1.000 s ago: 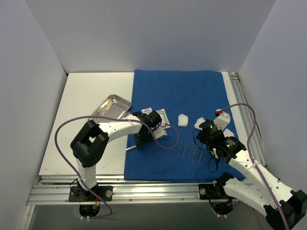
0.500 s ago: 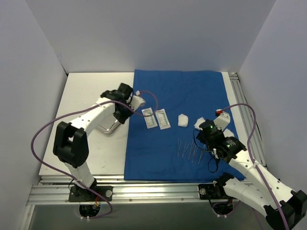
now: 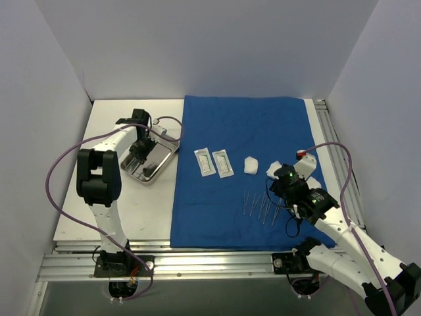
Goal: Prepare the surgical pack
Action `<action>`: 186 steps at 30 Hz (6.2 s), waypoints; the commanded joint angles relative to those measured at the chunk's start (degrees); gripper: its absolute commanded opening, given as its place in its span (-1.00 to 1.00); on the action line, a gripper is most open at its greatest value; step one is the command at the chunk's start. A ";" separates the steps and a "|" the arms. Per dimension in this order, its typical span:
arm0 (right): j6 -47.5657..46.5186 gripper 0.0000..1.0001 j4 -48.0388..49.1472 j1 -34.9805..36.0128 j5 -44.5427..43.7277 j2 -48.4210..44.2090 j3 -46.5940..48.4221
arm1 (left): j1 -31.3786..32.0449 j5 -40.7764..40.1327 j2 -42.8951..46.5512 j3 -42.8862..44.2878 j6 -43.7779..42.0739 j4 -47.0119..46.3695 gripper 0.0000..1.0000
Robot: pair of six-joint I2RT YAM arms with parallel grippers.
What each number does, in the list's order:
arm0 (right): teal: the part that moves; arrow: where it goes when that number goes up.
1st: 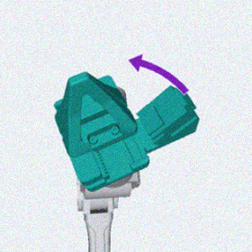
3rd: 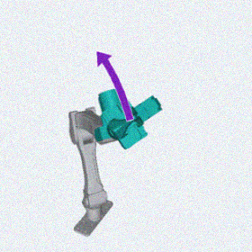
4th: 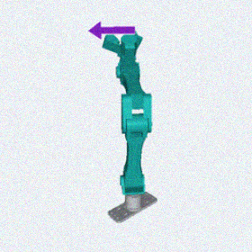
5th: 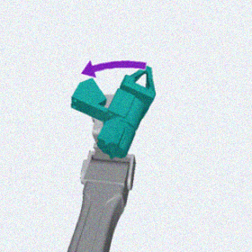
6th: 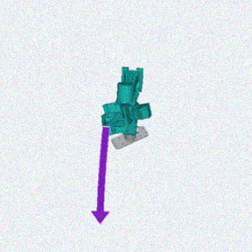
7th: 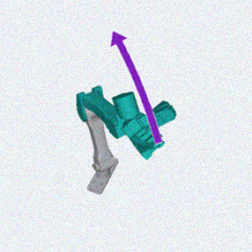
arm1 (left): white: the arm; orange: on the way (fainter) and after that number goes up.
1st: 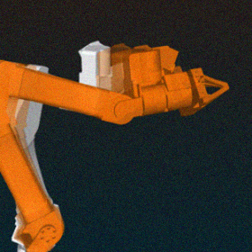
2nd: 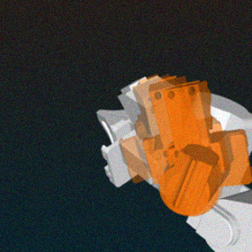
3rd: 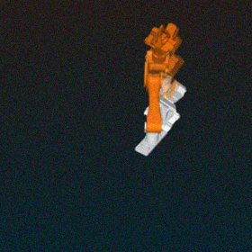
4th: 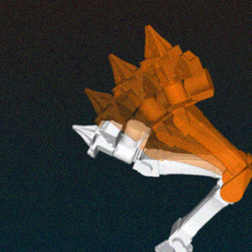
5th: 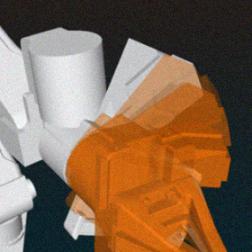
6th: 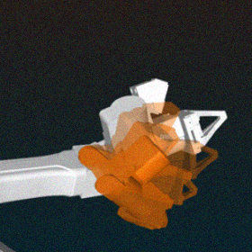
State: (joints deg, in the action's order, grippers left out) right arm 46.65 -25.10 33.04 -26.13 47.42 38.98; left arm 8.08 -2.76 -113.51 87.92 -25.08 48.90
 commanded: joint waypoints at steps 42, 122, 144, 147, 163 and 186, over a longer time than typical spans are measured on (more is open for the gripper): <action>0.90 -0.60 3.47 7.82 8.11 16.02 0.65 | -0.52 4.27 22.27 -10.92 3.54 1.37 0.16; 0.46 -1.00 10.77 10.38 11.63 23.60 8.30 | -0.69 0.48 36.61 -26.66 6.62 -1.88 0.35; 22.52 -1.00 53.42 20.92 13.12 85.69 65.49 | -10.80 -8.49 41.18 -27.72 10.05 -7.42 0.41; 21.81 -1.00 48.76 22.33 11.37 92.30 74.21 | -11.06 -7.43 40.83 -27.63 10.05 -7.51 0.41; 24.54 -1.00 34.86 27.95 -3.47 100.59 85.03 | -11.33 -4.27 40.21 -28.24 9.35 -8.21 0.41; 27.70 -1.00 23.52 28.93 -10.87 106.04 91.01 | -11.33 -2.77 41.09 -28.77 9.17 -8.39 0.41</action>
State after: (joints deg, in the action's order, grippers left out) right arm 73.73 1.23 61.98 -32.84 152.81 128.57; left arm -2.83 -6.72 -73.30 59.00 -15.66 42.52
